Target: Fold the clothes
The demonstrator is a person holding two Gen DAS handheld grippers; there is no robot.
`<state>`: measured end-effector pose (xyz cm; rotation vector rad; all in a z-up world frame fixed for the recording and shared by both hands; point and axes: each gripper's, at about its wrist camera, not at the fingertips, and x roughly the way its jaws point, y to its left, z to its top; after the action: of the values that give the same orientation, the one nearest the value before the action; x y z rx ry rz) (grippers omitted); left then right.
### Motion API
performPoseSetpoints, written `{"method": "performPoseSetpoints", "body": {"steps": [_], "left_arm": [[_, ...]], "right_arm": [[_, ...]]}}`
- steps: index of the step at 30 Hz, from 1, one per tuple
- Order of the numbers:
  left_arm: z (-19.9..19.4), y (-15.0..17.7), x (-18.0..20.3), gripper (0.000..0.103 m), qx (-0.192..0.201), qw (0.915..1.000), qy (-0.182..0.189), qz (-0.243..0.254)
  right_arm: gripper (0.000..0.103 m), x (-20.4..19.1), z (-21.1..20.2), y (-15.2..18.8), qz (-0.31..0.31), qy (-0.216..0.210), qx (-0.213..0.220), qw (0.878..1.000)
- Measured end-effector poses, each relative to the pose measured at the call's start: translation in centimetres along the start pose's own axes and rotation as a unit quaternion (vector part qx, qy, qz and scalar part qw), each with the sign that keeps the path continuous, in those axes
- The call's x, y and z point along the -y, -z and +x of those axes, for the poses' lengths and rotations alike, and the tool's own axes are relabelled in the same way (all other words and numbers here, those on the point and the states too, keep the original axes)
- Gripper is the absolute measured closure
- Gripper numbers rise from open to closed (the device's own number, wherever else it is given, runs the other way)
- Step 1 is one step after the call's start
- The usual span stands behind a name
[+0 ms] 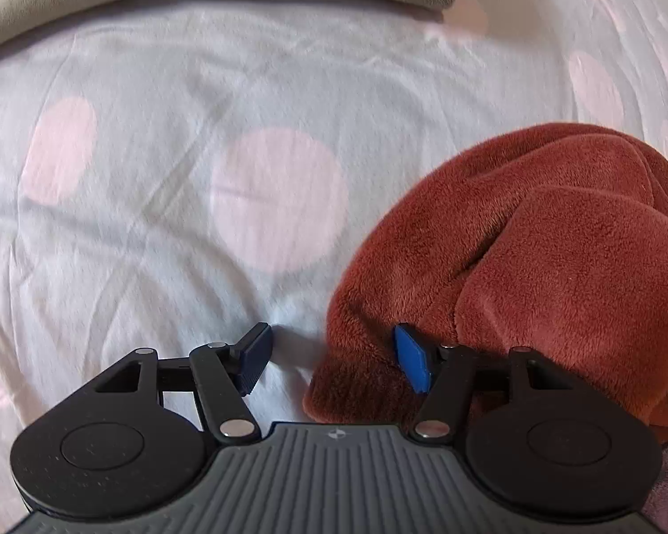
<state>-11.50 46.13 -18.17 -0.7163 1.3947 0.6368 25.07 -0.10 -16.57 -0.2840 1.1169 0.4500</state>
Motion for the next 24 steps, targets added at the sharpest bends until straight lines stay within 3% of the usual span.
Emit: {"method": "performPoseSetpoints", "body": {"steps": [1,2,3,6,10,12,14,16,24], "left_arm": [[0.0,0.2,0.2,0.055,-0.002,1.0,0.001,0.0],[-0.2,0.4,0.4,0.073,0.004,0.9999,0.009,-0.002],[-0.4,0.6,0.6,0.081,0.011,0.9998,0.017,-0.004],[-2.2,1.3,1.7,0.089,0.061,0.9981,-0.002,0.007],[-6.1,1.9,1.7,0.091,0.152,0.9879,-0.031,0.011],[-9.5,0.3,1.1,0.092,0.195,0.9795,-0.049,0.005],[-12.8,-1.3,0.6,0.092,0.236,0.9698,-0.062,-0.002],[-15.6,-2.2,0.3,0.092,0.272,0.9599,-0.068,-0.01],[-20.5,-6.0,2.8,0.092,0.351,0.9325,-0.083,-0.019]], "right_arm": [[0.071,0.2,-0.2,0.2,0.0,-0.001,0.003,1.0],[0.074,0.3,-0.6,0.3,0.0,0.001,0.01,1.0],[0.076,0.4,-1.1,0.4,0.001,0.005,0.018,1.0],[0.079,0.8,-3.1,0.3,0.002,0.015,0.052,0.999],[0.082,2.0,-7.1,-1.4,-0.01,0.051,0.114,0.992],[0.084,3.1,-9.1,-2.8,-0.009,0.068,0.141,0.988],[0.095,4.0,-10.6,-4.1,-0.009,0.082,0.163,0.983],[0.095,4.8,-12.1,-5.4,-0.008,0.095,0.184,0.978],[0.095,6.9,-14.1,-9.9,-0.007,0.148,0.242,0.959]]}}
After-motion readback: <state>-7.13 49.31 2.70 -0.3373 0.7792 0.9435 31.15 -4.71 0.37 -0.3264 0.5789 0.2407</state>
